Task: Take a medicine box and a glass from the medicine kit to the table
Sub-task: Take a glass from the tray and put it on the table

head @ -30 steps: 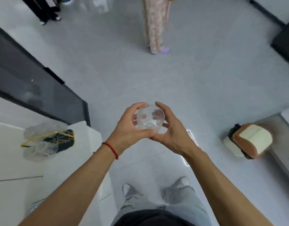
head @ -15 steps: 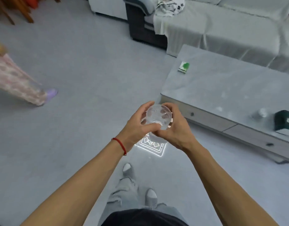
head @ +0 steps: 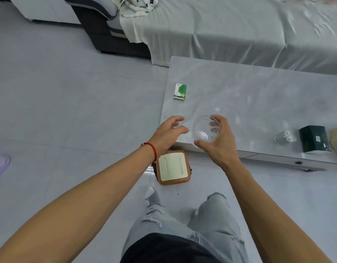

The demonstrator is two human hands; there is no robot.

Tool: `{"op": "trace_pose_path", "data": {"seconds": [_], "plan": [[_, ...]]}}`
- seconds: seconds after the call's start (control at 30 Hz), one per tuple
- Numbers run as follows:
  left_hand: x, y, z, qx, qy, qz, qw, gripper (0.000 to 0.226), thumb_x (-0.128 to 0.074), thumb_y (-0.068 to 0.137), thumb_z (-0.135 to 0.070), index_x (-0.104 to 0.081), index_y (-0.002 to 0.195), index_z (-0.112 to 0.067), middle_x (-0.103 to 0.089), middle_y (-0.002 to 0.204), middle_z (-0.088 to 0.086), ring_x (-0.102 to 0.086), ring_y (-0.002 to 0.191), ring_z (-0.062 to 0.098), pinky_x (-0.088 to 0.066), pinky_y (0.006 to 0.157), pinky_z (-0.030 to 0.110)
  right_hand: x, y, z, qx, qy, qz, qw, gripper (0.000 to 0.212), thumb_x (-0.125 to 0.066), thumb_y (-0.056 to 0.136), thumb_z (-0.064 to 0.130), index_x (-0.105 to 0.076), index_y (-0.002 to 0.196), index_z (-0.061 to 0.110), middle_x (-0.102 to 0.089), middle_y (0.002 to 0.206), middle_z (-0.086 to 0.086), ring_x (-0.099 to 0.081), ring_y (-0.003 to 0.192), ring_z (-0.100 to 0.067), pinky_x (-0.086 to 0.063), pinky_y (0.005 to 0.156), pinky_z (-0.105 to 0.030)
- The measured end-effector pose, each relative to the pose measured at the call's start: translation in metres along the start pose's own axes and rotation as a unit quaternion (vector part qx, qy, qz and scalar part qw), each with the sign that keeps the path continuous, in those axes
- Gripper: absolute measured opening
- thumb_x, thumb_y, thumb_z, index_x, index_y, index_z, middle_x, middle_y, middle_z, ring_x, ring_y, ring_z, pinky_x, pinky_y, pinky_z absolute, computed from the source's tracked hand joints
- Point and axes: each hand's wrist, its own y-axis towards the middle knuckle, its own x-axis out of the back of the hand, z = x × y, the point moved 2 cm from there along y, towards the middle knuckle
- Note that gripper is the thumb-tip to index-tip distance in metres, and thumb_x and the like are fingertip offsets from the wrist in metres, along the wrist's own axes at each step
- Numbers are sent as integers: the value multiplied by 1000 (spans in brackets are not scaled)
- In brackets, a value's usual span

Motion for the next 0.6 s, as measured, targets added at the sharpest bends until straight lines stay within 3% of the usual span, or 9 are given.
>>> {"op": "trace_pose_path", "data": {"seconds": [0.13,0.27,0.5,0.6], "plan": [[1,83,-13,37,44,-7,998,50,-62,93,-27,-49,141,-29,-47,148,0,-42,138,20,-36,101,30,-8,94,-21,-29,1,-11,1000,89,-90,62,21,-43,136,30,-55,130,9,-55,115,-14,-47,99,-29],[-7,173,-10,75,76,-34,994,56,-65,88,-28,-49,141,-30,-46,149,-3,-40,139,17,-34,99,28,-25,202,-63,-35,-7,23,999,88,-88,64,15,-43,139,24,-55,132,2,-55,120,-21,-47,103,-37],[-23,332,27,126,75,-110,983,65,-65,86,-21,-44,147,-27,-40,151,-3,-39,136,14,-30,94,22,-72,372,-139,-46,-47,78,995,88,-83,66,11,-40,141,26,-50,139,1,-52,126,-22,-45,100,-31],[-20,393,53,137,87,-121,979,67,-64,87,-15,-42,149,-24,-38,149,-3,-44,122,11,-34,87,13,-101,427,-160,-33,-67,98,992,86,-82,68,11,-40,141,22,-51,139,-2,-51,125,-23,-44,96,-30]]}}
